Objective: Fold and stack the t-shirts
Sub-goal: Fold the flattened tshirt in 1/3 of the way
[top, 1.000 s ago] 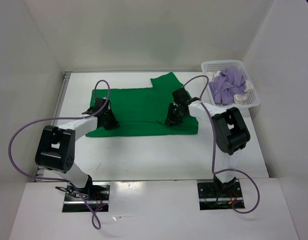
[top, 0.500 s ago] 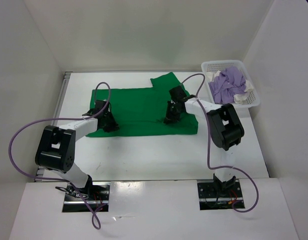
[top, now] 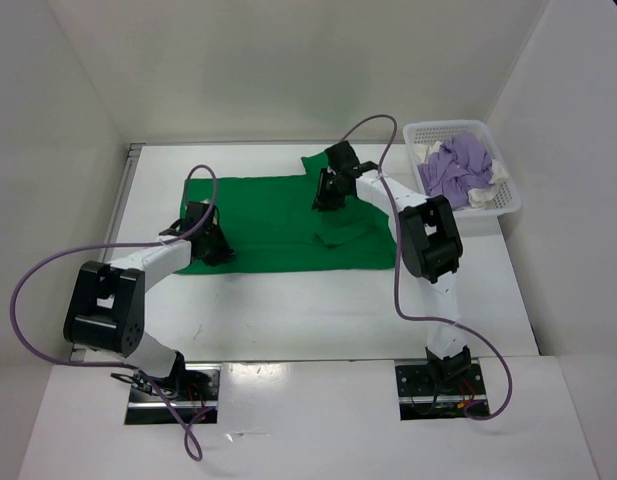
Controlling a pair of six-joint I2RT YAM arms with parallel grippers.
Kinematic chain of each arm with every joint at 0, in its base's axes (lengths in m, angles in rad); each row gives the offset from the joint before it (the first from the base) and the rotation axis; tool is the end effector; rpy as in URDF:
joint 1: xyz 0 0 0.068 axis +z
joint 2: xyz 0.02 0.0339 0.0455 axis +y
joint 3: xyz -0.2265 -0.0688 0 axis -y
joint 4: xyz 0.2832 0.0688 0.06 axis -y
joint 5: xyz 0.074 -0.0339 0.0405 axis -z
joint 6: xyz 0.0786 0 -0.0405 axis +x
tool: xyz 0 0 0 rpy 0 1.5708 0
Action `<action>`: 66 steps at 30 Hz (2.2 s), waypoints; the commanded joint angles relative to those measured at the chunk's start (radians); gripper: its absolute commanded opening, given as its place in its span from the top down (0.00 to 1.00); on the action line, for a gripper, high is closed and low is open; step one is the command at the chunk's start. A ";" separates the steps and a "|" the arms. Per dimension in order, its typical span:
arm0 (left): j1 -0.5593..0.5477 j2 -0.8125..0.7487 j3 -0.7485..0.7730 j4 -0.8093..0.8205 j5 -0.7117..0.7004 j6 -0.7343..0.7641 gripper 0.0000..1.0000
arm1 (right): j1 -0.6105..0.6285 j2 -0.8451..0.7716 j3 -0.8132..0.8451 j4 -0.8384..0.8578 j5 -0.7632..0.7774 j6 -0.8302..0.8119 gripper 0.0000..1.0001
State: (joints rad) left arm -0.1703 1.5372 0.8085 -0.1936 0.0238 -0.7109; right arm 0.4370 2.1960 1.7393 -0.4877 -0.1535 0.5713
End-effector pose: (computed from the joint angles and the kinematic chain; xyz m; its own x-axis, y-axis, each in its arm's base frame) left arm 0.3503 -0.0621 0.0744 -0.7150 -0.5389 -0.4453 -0.3734 0.8329 -0.4085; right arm 0.4680 0.2319 0.1032 -0.8875 0.1752 -0.4262 -0.0232 0.9067 0.4212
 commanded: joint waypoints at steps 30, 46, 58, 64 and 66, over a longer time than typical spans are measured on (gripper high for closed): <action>0.025 -0.094 0.012 -0.030 -0.004 0.021 0.76 | 0.011 -0.248 -0.416 0.103 -0.024 -0.050 0.99; 0.052 -0.112 0.003 -0.067 -0.013 0.040 0.76 | 0.002 0.057 0.067 -0.017 0.042 -0.031 1.00; 0.072 -0.132 0.032 -0.047 -0.005 0.041 0.75 | -0.017 -0.364 -0.374 0.038 0.149 -0.042 0.70; 0.072 -0.103 0.041 -0.027 0.013 0.041 0.74 | -0.035 -0.320 -0.344 0.070 0.074 -0.093 0.53; 0.072 -0.094 0.041 -0.027 0.022 0.041 0.74 | -0.035 -0.256 -0.295 0.046 0.060 -0.119 0.52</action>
State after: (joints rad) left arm -0.1013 1.4269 0.8192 -0.2543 0.0250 -0.6838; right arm 0.4057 1.8774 1.3705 -0.4530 -0.0696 0.5037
